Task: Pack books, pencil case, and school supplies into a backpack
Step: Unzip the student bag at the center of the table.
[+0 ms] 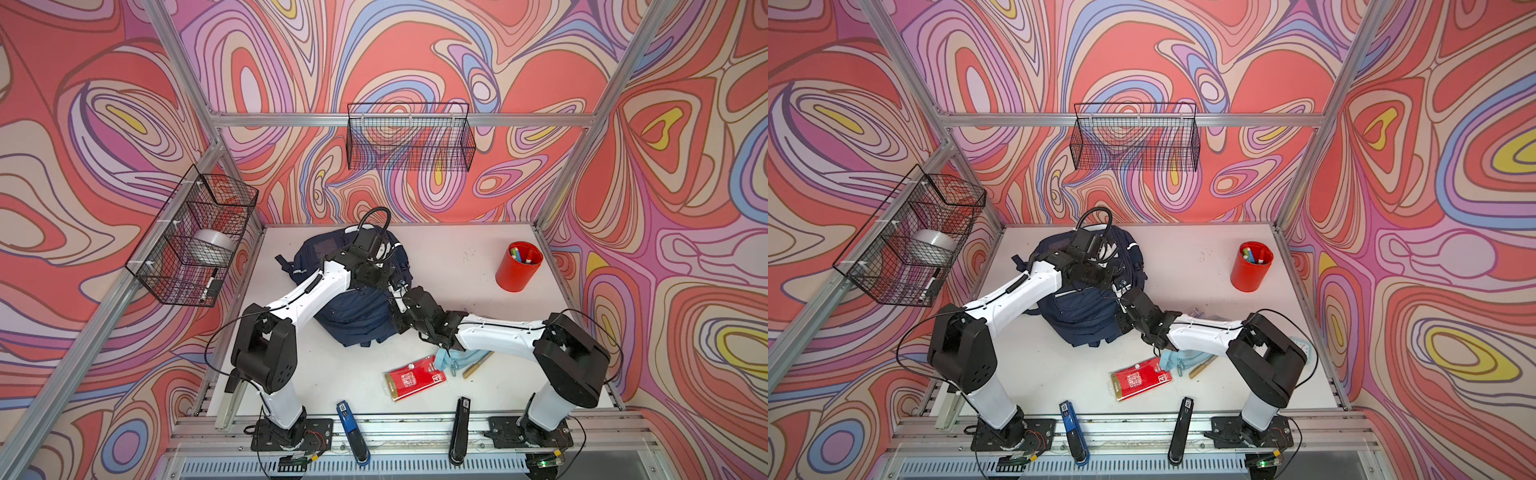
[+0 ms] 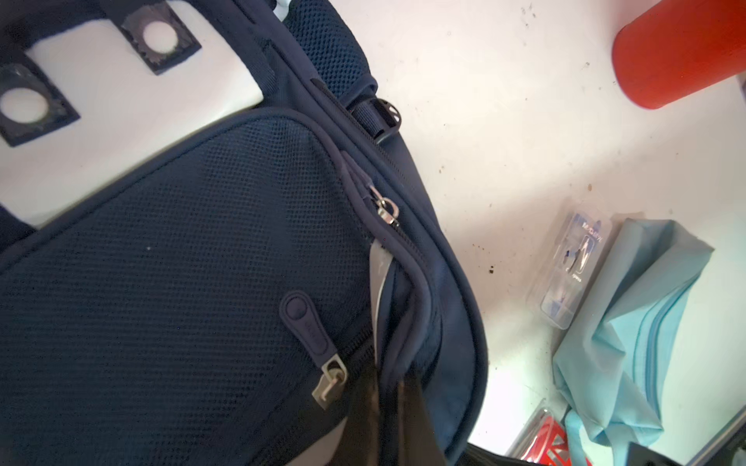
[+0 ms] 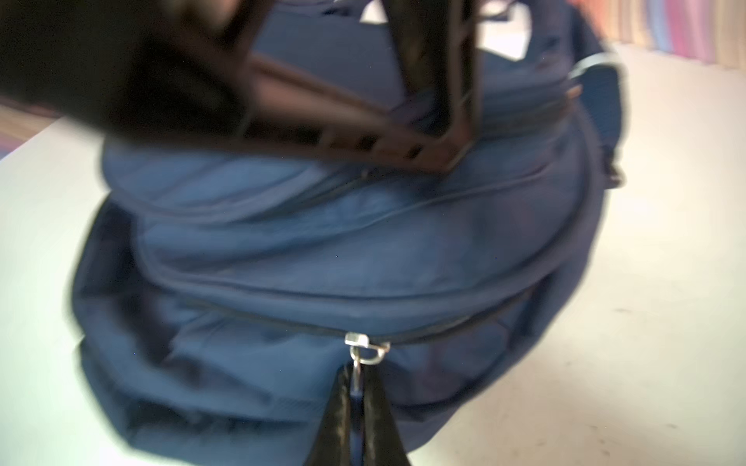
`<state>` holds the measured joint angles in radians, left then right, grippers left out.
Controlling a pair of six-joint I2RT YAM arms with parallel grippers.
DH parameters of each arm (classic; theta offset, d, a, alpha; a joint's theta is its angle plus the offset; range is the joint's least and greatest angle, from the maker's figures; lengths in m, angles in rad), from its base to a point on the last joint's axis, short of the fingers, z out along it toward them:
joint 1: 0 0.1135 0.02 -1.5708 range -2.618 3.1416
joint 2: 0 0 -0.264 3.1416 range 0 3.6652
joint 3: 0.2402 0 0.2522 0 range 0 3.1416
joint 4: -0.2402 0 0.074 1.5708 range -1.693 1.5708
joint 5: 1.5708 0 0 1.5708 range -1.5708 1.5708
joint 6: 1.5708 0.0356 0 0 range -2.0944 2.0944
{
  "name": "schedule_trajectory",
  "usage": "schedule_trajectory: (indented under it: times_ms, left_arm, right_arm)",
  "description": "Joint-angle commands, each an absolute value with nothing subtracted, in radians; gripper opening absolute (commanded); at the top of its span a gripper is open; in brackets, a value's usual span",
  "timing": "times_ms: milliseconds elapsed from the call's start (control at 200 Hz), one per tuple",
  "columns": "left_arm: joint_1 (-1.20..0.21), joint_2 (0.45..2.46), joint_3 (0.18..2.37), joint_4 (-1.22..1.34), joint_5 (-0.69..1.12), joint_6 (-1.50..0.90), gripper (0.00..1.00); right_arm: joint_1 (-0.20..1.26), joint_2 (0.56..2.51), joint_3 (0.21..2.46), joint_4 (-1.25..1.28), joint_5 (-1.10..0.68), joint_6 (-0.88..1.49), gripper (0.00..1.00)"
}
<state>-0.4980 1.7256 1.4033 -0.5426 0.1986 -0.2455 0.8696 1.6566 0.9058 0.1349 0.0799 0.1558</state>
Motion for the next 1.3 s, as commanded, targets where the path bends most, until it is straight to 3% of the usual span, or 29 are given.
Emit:
schedule_trajectory:
  times_ms: [0, 381, 611, 897, 1147, 1297]
  left_arm:
    - [-0.489, 1.685, 1.411, -0.394, 0.219, -0.323, 0.00]
    - [-0.488, 1.690, 1.532, -0.432, 0.214, -0.504, 0.00]
    - [-0.455, 1.661, 1.570, -0.476, 0.228, -0.491, 0.00]
    - [-0.439, 1.626, 1.555, -0.409, 0.279, -0.655, 0.00]
    - [-0.430, 1.567, 1.462, -0.307, 0.273, -0.779, 0.00]
    - [-0.418, 1.551, 1.445, -0.303, 0.262, -0.788, 0.00]
  right_arm:
    - [0.886, 1.610, 0.885, 0.122, -0.069, 0.042, 0.00]
    - [1.175, 1.879, 1.113, 0.120, 0.248, 0.015, 0.00]
    - [1.175, 1.836, 1.069, 0.180, 0.312, -0.015, 0.00]
    - [1.209, 2.108, 1.436, 0.045, 0.306, -0.030, 0.00]
    - [1.214, 2.253, 1.629, 0.030, 0.410, -0.014, 0.00]
    - [1.214, 2.277, 1.672, 0.014, 0.358, -0.014, 0.00]
